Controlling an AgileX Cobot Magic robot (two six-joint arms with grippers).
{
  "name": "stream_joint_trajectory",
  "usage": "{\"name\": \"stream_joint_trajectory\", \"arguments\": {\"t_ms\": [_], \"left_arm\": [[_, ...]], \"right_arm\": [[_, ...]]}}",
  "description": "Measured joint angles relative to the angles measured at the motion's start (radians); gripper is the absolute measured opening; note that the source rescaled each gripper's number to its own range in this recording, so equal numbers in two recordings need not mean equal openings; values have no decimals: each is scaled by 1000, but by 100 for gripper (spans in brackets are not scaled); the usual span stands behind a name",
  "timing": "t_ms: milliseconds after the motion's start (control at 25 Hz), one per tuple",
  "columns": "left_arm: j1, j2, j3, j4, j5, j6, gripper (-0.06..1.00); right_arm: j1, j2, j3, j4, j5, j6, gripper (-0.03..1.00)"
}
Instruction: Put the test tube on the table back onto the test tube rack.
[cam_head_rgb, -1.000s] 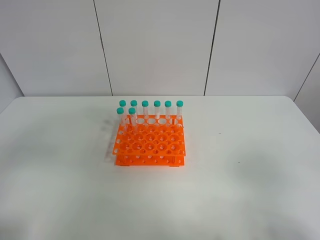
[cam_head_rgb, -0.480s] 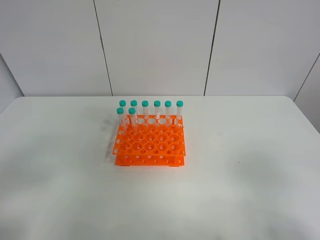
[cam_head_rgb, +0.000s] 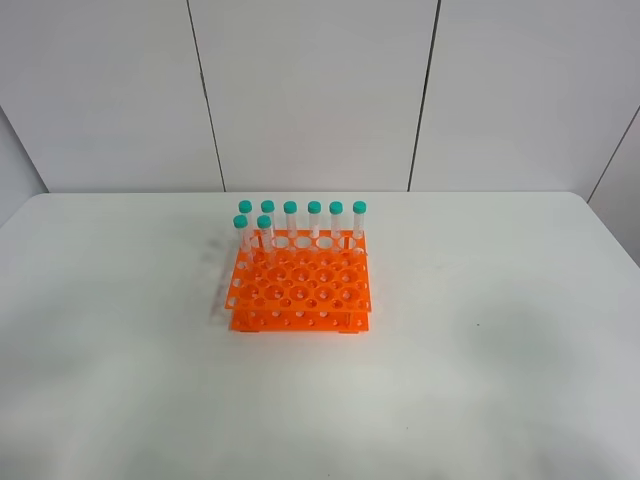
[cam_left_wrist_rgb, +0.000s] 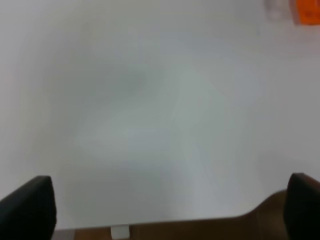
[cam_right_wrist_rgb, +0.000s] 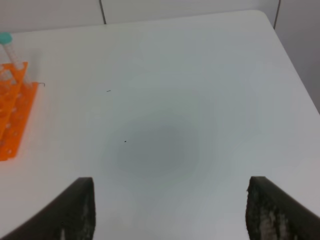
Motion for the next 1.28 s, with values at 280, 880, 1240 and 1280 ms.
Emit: {"name": "stream_joint_trajectory", "arguments": {"t_ms": [280,880,1240,1280], "left_arm": [[0,-112,0,0,1,-2,100],[0,-112,0,3,1,-14,100],[0,-112,0,3,1,-14,100],[0,-112,0,3,1,-14,100]], "right_arm": [[0,0,0,0,0,0,84],[0,0,0,0,0,0,84],[0,0,0,0,0,0,84],[0,0,0,0,0,0,84]]}}
